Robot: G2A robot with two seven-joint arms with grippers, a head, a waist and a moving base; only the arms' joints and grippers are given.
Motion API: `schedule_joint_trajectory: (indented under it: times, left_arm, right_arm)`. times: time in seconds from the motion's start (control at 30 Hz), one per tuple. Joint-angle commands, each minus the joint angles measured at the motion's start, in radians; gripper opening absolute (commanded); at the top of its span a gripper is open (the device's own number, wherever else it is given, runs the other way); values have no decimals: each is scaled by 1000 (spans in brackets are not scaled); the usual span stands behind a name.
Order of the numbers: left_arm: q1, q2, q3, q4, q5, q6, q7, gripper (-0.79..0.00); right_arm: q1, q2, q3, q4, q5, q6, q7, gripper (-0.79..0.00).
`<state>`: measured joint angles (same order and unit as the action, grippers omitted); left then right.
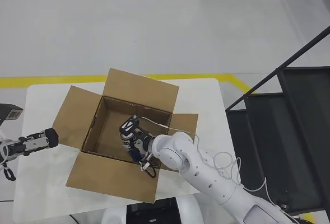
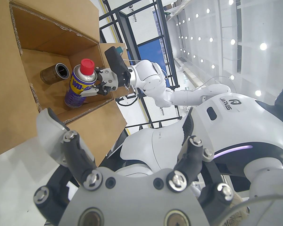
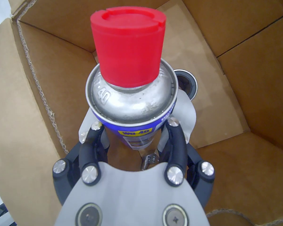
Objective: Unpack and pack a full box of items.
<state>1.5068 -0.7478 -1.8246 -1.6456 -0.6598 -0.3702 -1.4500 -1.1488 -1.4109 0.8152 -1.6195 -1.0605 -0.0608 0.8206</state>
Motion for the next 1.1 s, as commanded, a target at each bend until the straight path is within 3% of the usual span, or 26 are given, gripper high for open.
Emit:
schedule_joint_trajectory:
  times: [0.0, 0.47, 1.07]
  left_arm:
    - [0, 0, 0, 0, 0, 0, 0, 0]
    - [0, 0, 0, 0, 0, 0, 0, 0]
    - [0, 0, 0, 0, 0, 0, 0, 0]
  right_arm:
    - [3, -3, -4, 6, 9, -2, -20, 0]
    - [-2, -13, -7, 0, 80, -19, -110, 0]
    - [-161, 48, 205, -271, 207, -133, 16, 0]
